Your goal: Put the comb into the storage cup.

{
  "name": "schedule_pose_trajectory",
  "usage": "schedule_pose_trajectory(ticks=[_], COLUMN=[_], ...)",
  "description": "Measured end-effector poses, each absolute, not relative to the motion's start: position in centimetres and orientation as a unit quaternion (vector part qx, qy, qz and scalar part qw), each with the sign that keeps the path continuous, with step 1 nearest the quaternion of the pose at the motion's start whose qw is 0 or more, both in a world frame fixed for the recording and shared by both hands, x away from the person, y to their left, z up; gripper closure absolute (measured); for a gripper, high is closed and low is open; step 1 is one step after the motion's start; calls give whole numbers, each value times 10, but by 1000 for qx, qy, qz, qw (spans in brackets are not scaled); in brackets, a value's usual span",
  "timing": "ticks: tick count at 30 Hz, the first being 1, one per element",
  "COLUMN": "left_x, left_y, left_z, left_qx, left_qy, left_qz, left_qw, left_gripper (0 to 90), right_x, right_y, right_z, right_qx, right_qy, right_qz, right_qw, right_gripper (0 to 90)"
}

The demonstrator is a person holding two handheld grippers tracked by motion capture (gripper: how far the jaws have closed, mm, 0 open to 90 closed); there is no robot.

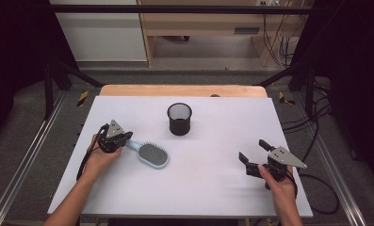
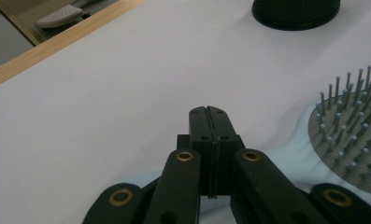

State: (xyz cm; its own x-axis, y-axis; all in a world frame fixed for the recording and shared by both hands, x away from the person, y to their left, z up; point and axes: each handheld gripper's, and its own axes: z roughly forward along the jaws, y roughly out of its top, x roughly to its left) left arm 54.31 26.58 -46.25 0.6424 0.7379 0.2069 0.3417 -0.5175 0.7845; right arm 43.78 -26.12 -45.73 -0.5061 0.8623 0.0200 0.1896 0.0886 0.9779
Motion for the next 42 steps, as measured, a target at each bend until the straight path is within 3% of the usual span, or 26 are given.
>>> schedule_pose_trajectory(ticks=[25, 42], left_x=[550, 485], left_y=[276, 298], left_z=[-467, -478], left_qx=[863, 857], left_qy=[322, 332], left_qz=[237, 210], left_qw=[309, 334], left_gripper=[900, 900], right_x=[438, 438], right_y=[-258, -258], right_z=[-459, -459], right_qx=[391, 389], right_qy=[678, 681], right_qz=[546, 546], right_qw=[299, 296], right_gripper=[67, 67])
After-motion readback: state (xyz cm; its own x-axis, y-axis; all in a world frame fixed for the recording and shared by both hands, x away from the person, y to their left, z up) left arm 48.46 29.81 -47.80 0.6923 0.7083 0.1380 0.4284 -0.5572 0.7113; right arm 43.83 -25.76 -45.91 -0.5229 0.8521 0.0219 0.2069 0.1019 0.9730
